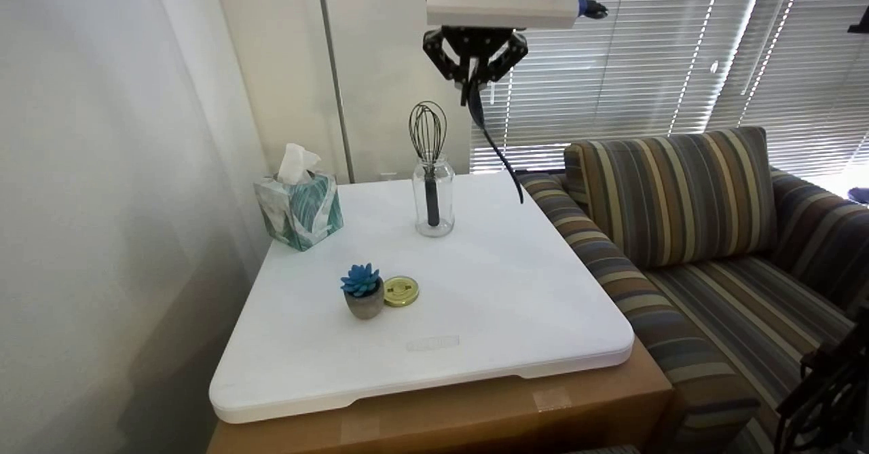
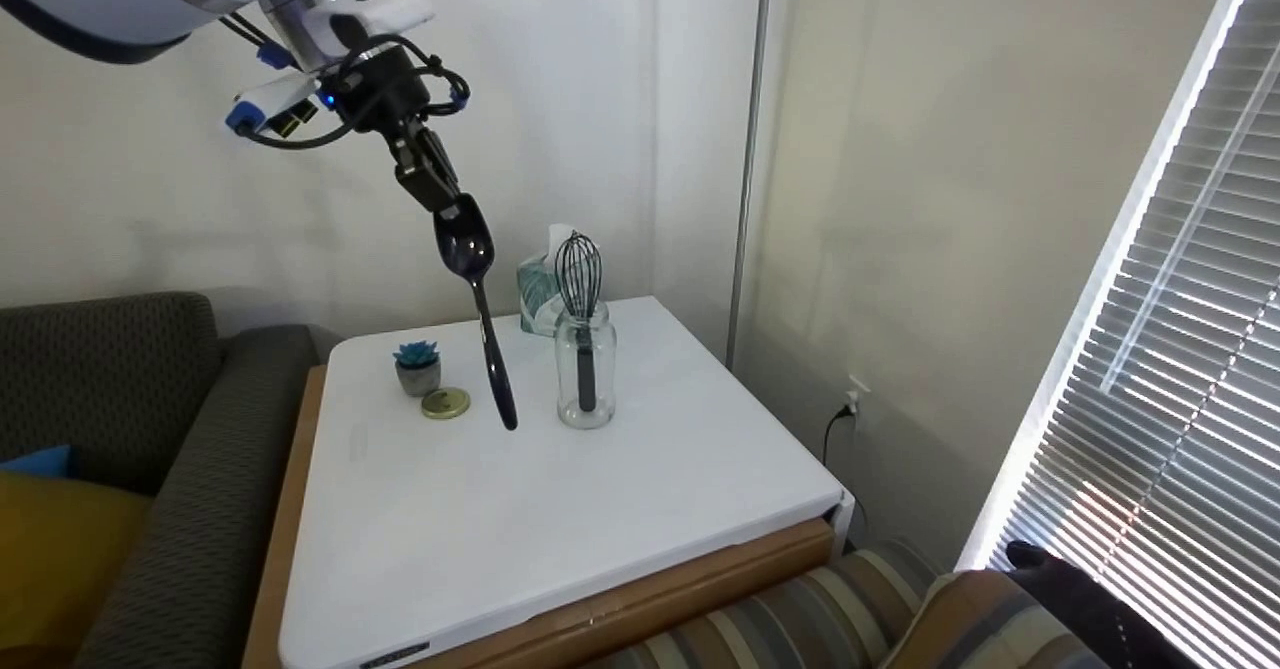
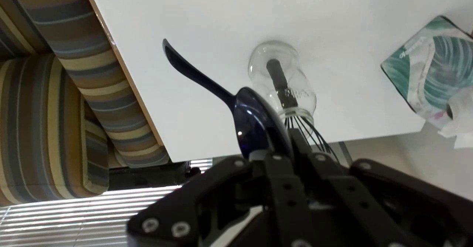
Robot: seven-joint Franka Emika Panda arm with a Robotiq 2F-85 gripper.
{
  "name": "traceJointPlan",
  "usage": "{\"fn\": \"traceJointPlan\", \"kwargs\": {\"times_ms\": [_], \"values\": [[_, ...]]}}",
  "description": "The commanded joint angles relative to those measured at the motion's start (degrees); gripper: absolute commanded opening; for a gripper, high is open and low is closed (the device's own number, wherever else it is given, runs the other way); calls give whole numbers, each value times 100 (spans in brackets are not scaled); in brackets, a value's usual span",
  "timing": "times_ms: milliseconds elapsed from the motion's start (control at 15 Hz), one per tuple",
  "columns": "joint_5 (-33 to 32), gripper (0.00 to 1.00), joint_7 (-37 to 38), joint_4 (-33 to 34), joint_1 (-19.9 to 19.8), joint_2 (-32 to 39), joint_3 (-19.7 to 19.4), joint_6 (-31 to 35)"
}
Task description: Take the black ladle out of the glass jar
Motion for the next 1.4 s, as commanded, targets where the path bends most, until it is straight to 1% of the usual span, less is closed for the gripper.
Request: {"fn": "traceJointPlan", "kwargs": {"times_ms": [0, 133, 333, 667, 1067, 1333], "values": [[390, 2, -950, -60, -538, 172, 582, -36], [375, 2, -1439, -38, -599, 318, 710, -83], [369, 2, -2081, 100, -629, 668, 788, -84], [342, 2, -2980, 283, -546, 1194, 760, 15], [341, 2, -3587, 620, -373, 1858, 674, 523], [24, 2, -3685, 1165, -52, 2269, 373, 237]]}}
